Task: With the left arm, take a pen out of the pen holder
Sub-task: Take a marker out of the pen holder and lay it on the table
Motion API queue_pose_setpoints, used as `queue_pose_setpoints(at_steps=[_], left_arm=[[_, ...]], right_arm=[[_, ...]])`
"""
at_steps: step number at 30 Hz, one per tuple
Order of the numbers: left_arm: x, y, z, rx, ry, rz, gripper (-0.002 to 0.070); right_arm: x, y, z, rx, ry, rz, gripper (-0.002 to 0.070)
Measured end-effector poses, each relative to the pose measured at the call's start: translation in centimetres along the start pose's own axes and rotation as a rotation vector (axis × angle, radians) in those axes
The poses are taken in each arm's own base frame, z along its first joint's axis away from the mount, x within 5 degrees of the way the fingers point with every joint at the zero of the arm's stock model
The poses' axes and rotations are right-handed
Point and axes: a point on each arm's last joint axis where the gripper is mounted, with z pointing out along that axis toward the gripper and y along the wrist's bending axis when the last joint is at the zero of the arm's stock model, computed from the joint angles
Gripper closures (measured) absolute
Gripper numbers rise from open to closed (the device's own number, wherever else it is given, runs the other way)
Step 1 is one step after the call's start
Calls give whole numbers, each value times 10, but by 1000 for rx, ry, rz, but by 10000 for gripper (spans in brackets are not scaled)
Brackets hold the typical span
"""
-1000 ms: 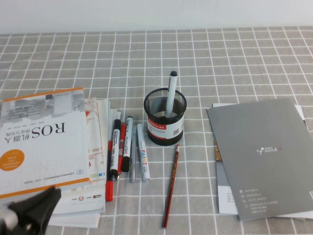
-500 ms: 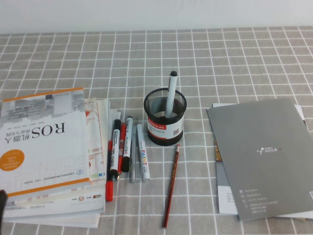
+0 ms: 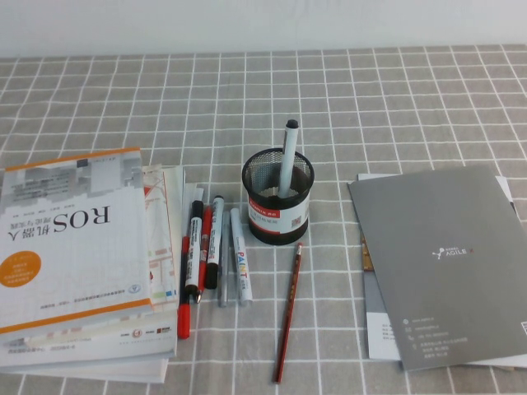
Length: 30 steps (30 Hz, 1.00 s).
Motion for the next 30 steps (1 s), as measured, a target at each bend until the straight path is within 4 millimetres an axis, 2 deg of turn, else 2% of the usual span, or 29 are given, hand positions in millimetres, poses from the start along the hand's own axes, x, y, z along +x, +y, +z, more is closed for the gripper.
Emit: queue_pose_setpoints(at_steps=[9,19,30], left_arm=[[16,2,-1,-18,175,-4,677],[16,1,-2,-13,176,-24,678],[16,-3,-2,17,179,-125,678]], right_arm=[[0,0,0,0,0,0,689],[0,0,0,0,0,0,689],[0,0,0,0,0,0,689]])
